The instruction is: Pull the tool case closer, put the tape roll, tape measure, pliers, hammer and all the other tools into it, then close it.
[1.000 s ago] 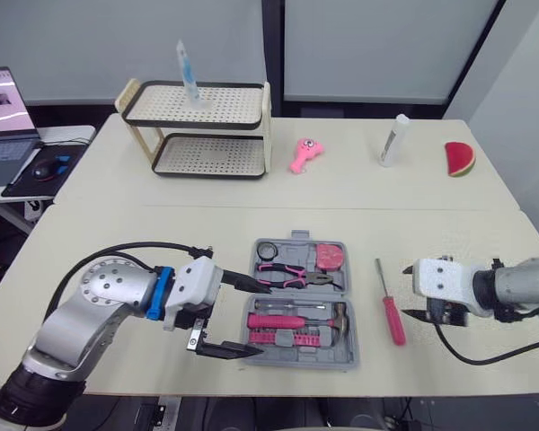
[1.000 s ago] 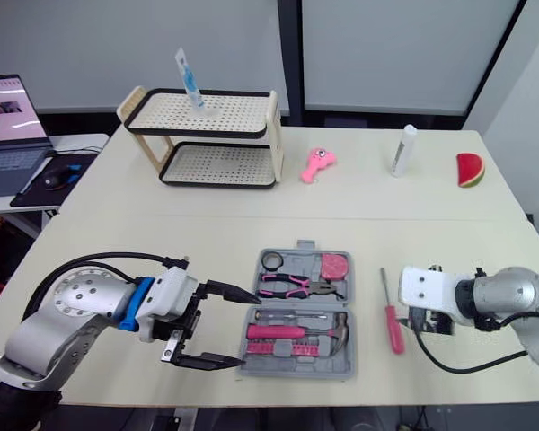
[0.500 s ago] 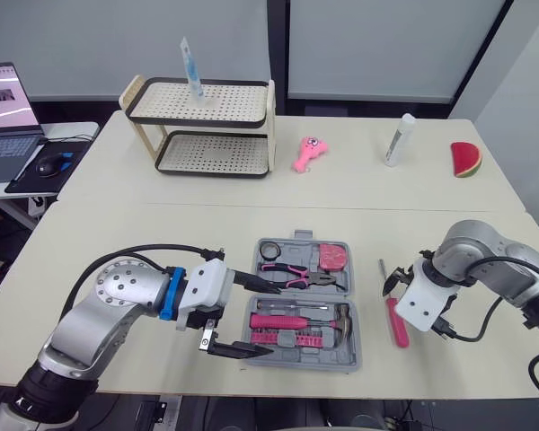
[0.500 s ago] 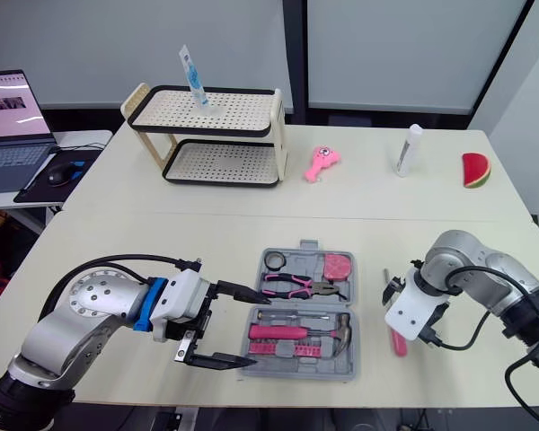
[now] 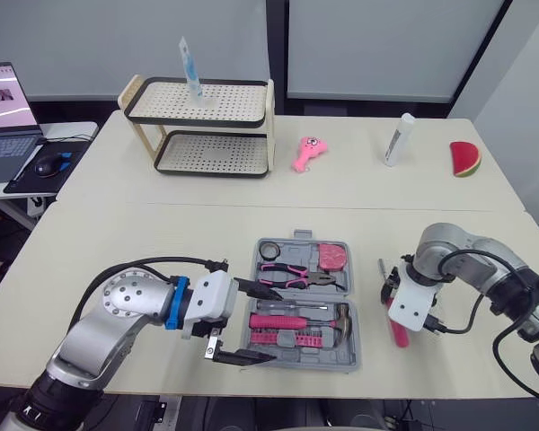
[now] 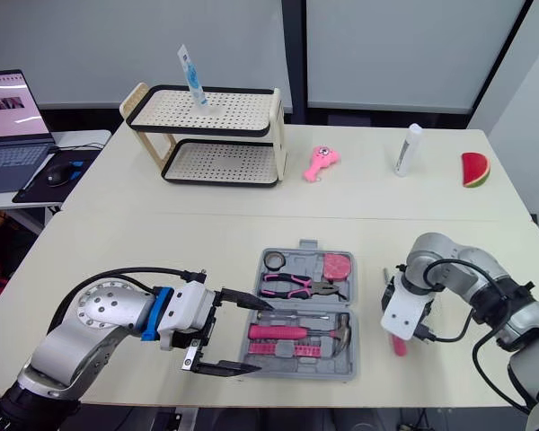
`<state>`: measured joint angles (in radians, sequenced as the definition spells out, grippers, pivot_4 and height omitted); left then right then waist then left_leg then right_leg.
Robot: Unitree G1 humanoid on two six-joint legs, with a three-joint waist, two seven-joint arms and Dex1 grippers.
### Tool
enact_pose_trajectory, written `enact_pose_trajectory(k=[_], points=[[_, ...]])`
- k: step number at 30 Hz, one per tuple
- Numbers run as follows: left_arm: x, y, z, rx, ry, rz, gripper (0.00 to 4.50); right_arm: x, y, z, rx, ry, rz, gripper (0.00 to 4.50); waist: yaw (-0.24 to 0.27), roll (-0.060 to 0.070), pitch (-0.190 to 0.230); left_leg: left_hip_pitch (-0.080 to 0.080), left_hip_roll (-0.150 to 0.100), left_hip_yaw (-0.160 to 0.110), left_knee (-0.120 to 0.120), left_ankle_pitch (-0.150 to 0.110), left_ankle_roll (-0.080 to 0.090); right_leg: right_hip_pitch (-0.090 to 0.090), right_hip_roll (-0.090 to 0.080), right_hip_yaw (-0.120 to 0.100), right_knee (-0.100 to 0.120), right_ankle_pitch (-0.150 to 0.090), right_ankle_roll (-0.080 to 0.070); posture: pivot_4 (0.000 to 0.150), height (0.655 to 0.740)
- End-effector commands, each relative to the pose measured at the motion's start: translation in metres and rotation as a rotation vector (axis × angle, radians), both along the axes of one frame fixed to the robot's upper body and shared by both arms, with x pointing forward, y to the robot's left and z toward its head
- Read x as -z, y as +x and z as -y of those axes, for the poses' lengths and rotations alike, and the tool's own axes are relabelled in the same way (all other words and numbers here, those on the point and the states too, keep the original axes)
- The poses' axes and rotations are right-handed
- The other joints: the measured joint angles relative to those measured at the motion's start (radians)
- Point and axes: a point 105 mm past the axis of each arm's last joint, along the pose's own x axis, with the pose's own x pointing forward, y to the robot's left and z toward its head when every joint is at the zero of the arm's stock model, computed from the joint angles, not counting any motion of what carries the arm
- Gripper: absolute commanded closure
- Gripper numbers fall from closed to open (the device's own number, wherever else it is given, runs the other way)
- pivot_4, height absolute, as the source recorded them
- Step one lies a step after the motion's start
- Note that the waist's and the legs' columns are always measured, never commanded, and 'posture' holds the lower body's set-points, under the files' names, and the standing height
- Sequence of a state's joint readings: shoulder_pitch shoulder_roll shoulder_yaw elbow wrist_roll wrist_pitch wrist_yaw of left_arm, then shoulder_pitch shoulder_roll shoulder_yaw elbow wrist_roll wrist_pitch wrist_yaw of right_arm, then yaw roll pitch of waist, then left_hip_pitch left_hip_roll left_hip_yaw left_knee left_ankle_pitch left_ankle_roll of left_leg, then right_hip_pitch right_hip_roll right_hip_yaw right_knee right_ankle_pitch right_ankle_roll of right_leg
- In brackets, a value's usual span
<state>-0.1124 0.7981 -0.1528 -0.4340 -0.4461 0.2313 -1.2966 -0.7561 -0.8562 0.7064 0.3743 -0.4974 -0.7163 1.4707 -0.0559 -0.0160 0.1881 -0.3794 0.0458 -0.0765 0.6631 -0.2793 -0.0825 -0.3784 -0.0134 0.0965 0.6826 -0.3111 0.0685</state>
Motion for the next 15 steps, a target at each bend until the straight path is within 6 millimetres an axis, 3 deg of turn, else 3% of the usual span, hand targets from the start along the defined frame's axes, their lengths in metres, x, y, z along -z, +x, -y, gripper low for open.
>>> enact_pose_trajectory(k=[1,6,9,13,15], points=[[0.0,-0.002,0.001,0.002,-0.012,0.017,0.0,0.002,-0.001,0.005,-0.003,-0.019,-0.004,2.75,0.002,0.0,0.0,0.0,0.0,0.0,0.0,0.0,0.0,0.0,0.0,0.0,0.0,0.0,0.0,0.15,0.735],[0.004,-0.001,-0.001,0.0,-0.008,0.018,0.0,-0.009,-0.002,0.003,0.053,0.031,0.021,3.78,0.005,0.0,0.0,0.0,0.0,0.0,0.0,0.0,0.0,0.0,0.0,-0.001,0.0,0.0,0.0,0.15,0.735],[0.004,0.002,-0.001,-0.005,-0.014,0.025,0.0,-0.028,-0.014,0.007,0.166,0.088,0.024,3.82,0.01,0.001,0.0,-0.001,0.0,-0.001,0.0,0.0,0.0,0.0,0.0,-0.001,0.0,0.0,0.0,0.15,0.735],[0.002,0.006,-0.001,-0.009,-0.023,0.038,0.0,-0.049,-0.037,0.023,0.495,0.199,0.004,3.82,0.025,0.003,0.002,-0.001,-0.001,-0.002,0.0,0.0,0.0,0.0,-0.001,-0.002,0.0,0.0,0.0,0.15,0.735],[0.0,0.007,0.0,0.003,-0.024,0.048,0.0,-0.051,-0.047,0.031,0.761,0.284,-0.039,3.82,0.028,0.003,0.001,0.0,0.0,-0.002,0.0,0.0,0.0,0.001,0.0,-0.002,0.0,0.0,0.0,0.15,0.735]])
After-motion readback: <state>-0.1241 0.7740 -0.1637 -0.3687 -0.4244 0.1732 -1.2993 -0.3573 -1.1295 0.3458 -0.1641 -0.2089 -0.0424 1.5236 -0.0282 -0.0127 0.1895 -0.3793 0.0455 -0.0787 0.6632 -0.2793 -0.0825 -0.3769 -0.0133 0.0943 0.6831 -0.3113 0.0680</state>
